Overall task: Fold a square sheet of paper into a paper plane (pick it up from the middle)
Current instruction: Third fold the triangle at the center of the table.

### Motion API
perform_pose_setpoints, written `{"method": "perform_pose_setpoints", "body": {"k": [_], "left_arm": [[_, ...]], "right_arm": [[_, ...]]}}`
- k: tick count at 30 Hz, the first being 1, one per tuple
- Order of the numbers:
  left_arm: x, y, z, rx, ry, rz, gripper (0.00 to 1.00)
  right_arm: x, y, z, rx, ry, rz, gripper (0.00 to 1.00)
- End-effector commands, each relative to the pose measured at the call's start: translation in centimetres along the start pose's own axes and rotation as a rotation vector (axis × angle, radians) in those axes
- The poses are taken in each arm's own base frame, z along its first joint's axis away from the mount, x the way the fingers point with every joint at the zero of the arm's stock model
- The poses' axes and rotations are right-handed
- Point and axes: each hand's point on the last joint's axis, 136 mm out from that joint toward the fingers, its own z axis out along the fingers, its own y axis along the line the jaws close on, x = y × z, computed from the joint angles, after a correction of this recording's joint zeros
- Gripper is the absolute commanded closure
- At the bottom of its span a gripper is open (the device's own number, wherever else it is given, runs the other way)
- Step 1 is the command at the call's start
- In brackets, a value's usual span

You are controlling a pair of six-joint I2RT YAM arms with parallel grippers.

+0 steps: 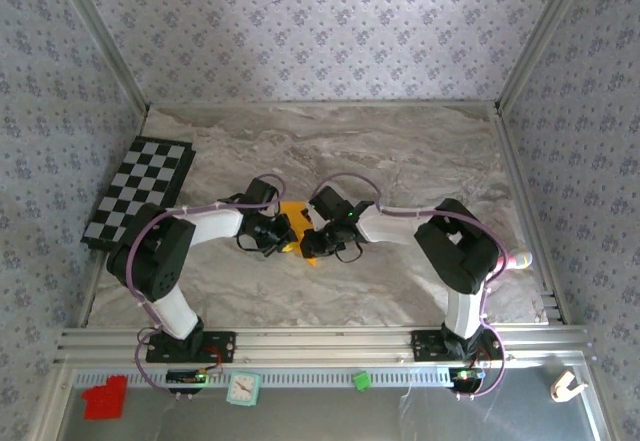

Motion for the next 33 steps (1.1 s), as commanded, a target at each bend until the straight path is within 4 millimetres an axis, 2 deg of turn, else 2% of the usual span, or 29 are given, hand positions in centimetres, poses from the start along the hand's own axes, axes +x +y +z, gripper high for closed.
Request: {"method": "perform_pose_setpoints", "body": {"k": [1,9,21,33], "left_arm": [[0.5,4.2,1.0,-0.156,0.003,-0.067,0.94],[0.6,4.6,1.0,-0.173,0.008,-0.075,0.93],[0.7,4.7,1.1,-0.179,0.016,-0.073,0.93],[0.8,4.7,1.0,-0.179,0.017,-0.068,0.93]], "right_arm": [[-0.2,1.3,-1.6,0.008,-0.029,-0.073,0.87],[1.4,1.4,0.0,0.043,0.034,-0.097,0.87],[1.7,-0.5,0.6,0.125,0.057,-0.069,0.87],[1.8,-1.4,0.7,0.163,0.059,-0.052,0.88]]}}
